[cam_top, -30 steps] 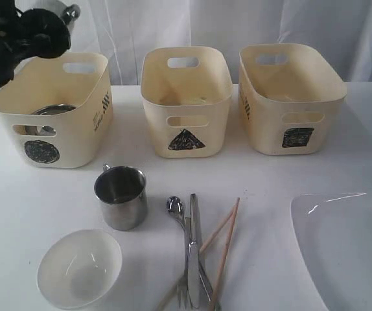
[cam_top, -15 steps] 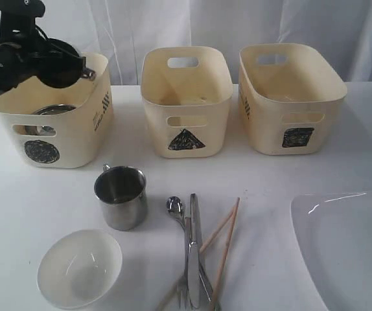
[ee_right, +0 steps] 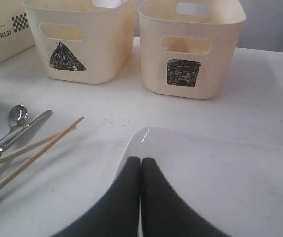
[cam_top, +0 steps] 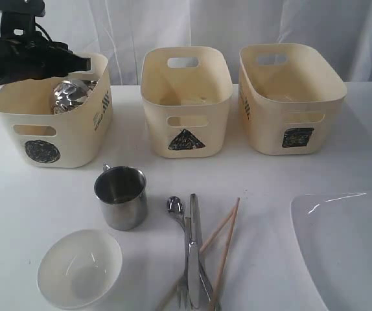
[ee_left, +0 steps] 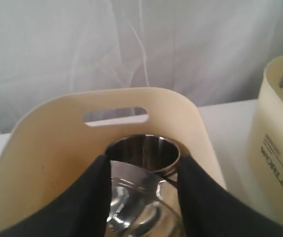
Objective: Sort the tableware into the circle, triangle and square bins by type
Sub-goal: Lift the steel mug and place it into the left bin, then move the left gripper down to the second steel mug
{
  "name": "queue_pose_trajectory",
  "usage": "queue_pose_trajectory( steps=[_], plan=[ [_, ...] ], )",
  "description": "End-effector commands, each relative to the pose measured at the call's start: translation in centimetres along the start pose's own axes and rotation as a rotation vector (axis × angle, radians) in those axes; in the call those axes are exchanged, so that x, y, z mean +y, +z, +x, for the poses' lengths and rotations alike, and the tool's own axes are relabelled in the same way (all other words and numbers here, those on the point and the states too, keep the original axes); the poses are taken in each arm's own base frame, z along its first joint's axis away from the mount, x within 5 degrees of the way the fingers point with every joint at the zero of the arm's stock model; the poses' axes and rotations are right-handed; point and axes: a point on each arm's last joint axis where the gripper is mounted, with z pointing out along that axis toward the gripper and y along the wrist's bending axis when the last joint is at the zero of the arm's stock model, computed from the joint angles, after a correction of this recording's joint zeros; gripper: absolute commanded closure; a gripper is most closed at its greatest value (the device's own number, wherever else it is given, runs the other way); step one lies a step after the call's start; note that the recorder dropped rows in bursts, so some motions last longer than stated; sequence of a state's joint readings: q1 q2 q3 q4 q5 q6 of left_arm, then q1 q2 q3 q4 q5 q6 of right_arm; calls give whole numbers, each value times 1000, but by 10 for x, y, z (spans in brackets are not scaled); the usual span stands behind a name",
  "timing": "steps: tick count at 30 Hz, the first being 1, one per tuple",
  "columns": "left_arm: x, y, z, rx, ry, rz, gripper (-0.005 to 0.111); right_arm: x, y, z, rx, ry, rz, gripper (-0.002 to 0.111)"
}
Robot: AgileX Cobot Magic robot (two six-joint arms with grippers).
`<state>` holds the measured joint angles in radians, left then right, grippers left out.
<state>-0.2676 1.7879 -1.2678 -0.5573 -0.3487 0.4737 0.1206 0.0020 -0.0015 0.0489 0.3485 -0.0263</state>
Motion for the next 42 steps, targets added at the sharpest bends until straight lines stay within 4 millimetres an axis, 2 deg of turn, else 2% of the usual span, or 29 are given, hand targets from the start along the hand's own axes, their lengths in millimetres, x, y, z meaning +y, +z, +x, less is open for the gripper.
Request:
queue_pose_trajectory(
  steps=[1,7,10,14,17,19,22,32,38,42],
  plan=[
    [-4,-11,-15,26,-24,64,62,0,0,0,-6,5,-1,108],
    [-1,-40,-47,-66,-30,70,62,0,0,0,-6,5,-1,108],
    [-7,-60,-55,-17,-24,151,64,0,0,0,-6,5,-1,108],
    [-23,-84,-44,223,-2,362,74,0,0,0,-6,5,-1,108],
    [-35,-94,-25,444,20,516,90,0,0,0,-6,5,-1,108],
    [-40,-101,-12,594,39,612,106,0,0,0,-6,5,-1,108],
    [-42,-107,1,698,44,667,107,0,0,0,-6,5,-1,108],
    [-41,-127,7,738,-52,632,107,0,0,0,-6,5,-1,108],
    [-40,-127,30,791,-69,612,107,0,0,0,-6,5,-1,108],
    [-39,-124,32,777,-96,583,107,0,0,0,-6,5,-1,108]
  ],
)
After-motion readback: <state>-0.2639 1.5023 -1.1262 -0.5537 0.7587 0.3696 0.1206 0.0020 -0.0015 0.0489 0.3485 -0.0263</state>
